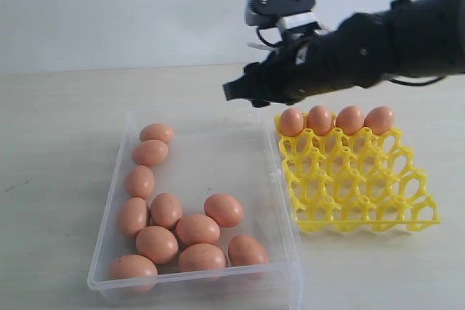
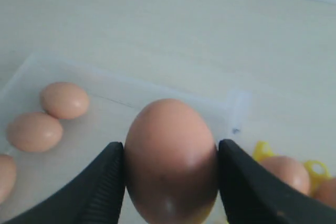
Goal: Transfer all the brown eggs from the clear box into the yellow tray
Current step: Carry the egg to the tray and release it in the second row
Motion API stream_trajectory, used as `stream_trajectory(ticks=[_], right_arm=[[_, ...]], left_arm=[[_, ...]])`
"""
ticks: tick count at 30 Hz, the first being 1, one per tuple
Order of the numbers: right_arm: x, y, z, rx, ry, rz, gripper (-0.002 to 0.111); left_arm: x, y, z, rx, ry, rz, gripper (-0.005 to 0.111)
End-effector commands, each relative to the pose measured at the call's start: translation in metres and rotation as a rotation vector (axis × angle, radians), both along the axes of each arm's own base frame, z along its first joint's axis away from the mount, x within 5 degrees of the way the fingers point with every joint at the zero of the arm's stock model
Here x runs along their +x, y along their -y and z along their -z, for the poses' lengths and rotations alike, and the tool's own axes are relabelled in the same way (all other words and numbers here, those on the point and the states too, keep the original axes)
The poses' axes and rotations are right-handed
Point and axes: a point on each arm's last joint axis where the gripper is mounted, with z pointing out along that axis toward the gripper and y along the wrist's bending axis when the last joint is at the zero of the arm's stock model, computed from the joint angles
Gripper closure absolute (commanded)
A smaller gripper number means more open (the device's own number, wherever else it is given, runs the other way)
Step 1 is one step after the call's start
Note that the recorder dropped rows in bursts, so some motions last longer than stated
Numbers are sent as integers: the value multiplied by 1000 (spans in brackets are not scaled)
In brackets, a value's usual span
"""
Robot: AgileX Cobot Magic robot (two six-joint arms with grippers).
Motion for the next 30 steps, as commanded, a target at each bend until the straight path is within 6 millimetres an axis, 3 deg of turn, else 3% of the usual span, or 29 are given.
stream_trajectory(ticks=[1, 7, 16, 24, 30], right_arm=[[-11, 37, 18, 42, 50, 107, 108], [-15, 59, 46, 45, 62, 185, 108], [-7, 62, 75, 32, 50, 217, 108], [-5, 61, 87, 64, 27, 253, 108], [3, 57, 85, 151, -8, 320, 108]], left_arm=[[0, 0, -2, -5, 16, 2, 107], [0, 0, -2, -5, 16, 2, 107], [0, 0, -2, -5, 16, 2, 107], [0, 0, -2, -5, 16, 2, 107], [0, 0, -2, -5, 16, 2, 107]])
